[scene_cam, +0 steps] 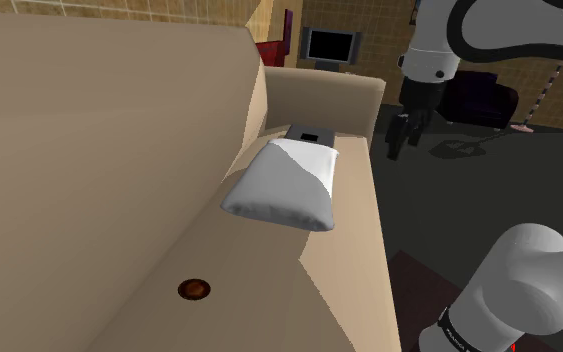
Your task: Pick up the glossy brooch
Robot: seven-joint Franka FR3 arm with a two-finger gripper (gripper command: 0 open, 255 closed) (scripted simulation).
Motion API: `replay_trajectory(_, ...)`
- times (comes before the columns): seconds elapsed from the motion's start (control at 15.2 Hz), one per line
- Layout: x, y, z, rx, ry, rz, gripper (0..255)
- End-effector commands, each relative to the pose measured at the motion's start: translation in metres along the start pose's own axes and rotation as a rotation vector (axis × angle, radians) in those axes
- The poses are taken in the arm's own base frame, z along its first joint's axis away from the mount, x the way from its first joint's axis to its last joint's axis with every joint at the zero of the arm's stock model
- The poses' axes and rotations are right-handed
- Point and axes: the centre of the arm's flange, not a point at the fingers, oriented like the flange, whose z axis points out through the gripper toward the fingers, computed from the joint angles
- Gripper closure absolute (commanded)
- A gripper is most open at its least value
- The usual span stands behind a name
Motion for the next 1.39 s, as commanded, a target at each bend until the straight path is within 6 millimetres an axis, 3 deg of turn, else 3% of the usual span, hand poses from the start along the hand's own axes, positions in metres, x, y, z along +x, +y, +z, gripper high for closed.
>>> replay_trajectory(0.0, 0.0, 0.0, 0.0, 0.0, 0.0, 0.0, 0)
replay_trajectory(1.32, 0.097, -0.214, 0.113, 0.031, -0.015, -0.063, 0)
